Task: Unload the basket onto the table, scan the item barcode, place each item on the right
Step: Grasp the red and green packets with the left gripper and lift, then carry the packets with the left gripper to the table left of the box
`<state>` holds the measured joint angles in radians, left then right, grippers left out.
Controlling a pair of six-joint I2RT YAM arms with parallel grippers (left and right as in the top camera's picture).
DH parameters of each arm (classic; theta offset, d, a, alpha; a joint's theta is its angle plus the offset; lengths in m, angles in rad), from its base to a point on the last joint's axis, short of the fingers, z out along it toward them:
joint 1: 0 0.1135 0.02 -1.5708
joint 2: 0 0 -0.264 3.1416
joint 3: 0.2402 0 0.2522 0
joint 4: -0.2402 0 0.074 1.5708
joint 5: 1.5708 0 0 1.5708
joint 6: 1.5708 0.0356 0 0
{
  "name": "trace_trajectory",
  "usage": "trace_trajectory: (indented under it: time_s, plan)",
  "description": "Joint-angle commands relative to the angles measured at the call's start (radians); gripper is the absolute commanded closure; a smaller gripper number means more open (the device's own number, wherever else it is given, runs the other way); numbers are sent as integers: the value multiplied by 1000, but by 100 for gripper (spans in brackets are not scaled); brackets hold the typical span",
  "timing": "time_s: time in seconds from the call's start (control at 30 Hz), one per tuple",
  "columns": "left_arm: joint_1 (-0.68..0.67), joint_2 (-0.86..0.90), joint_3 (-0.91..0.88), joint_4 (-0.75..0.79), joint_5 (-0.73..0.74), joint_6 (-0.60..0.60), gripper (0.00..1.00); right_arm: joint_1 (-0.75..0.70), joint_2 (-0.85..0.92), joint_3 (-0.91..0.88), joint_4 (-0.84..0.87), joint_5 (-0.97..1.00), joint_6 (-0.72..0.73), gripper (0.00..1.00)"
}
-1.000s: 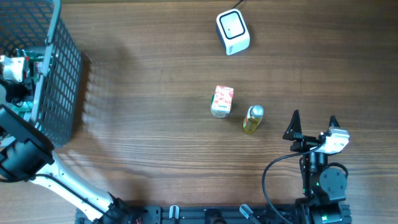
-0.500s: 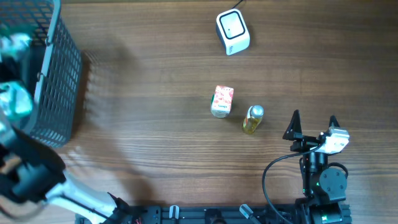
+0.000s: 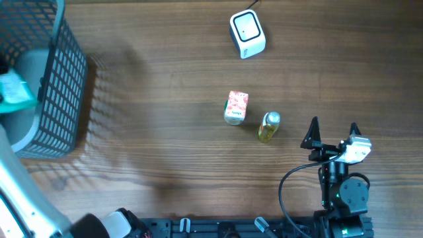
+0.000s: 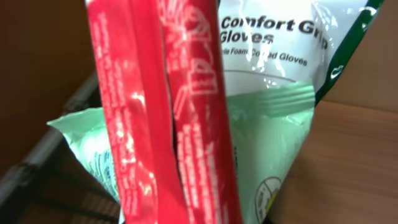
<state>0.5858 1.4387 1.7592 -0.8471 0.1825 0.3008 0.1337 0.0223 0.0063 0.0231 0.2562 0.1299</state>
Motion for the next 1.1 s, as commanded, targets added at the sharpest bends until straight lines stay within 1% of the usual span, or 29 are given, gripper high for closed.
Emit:
trace_trajectory:
  time_s: [0.0,0.07,0.2,0.3,0.37,0.4,0.47,0.53,0.63,0.77,0.93,1.07]
  plan:
    - [-120,-68,13,-77,0,-175,96,-2,0,0,6,9,4,0]
    - [-195,-78,13,-137,0,-238,96,-2,0,0,6,9,3,0]
    - [-344,-74,12,-235,-1,-315,96,-2,0,0,6,9,4,0]
    - [-447,-65,5,-273,-9,-409,96,-3,0,0,6,9,3,0]
    - [-516,-64,-18,-270,-20,-473,96,-2,0,0,6,9,3,0]
    - [-552,-64,-35,-268,-40,-504,96,-2,0,0,6,9,3,0]
    - [-661,-64,-100,-260,-145,-590,96,-2,0,0,6,9,4,0]
    - [-739,-64,-161,-233,-222,-636,96,-2,0,0,6,9,3,0]
    - [-856,-64,-304,-129,-304,-688,96,-2,0,0,6,9,3,0]
    - [-946,-62,-512,62,-326,-749,96,-2,0,0,6,9,4,0]
    - [-992,-34,-737,280,-326,-809,96,-2,0,0,6,9,4,0]
    - [-1014,23,-832,388,-326,-811,96,-2,0,0,6,9,4,0]
